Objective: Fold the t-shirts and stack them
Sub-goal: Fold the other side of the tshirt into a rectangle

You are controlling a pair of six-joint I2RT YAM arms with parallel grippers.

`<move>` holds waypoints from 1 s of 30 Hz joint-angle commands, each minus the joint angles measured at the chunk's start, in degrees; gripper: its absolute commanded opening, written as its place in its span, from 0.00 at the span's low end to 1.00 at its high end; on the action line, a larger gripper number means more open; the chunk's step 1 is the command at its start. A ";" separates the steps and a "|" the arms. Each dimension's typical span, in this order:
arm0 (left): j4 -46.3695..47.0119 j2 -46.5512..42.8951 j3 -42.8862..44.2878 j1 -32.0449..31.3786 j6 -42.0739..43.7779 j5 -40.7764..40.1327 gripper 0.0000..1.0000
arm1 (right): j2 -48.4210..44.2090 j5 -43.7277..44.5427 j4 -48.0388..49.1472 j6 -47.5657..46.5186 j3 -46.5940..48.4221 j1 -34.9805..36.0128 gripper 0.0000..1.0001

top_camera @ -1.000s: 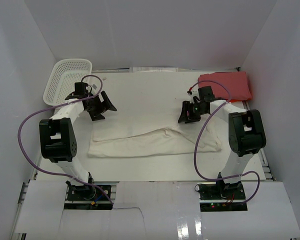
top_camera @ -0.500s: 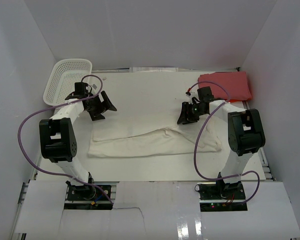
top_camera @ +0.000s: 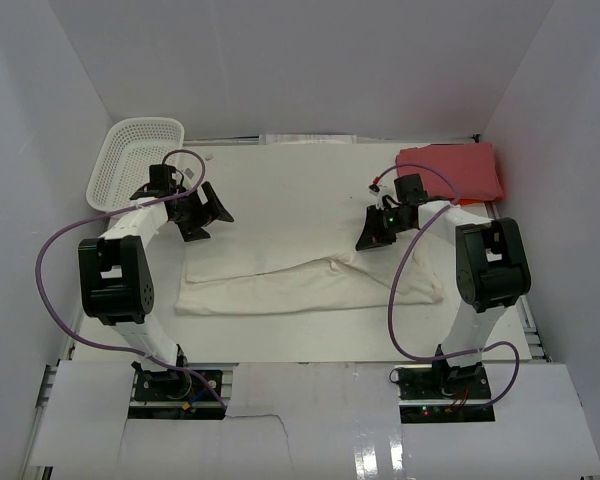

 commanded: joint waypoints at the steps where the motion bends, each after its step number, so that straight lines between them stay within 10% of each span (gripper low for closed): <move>1: 0.59 -2.47 -0.17 0.11 0.54 1.49 0.98 | -3.16 -3.85 -0.25 -0.05 -1.75 0.39 0.08; 23: 0.59 -2.47 -0.09 0.11 0.63 1.93 0.98 | -25.76 -6.75 3.17 8.30 -22.41 8.91 0.08; 30: 0.59 -2.30 -0.26 0.11 0.63 1.93 0.98 | -27.78 5.76 3.88 8.83 -21.27 8.74 0.39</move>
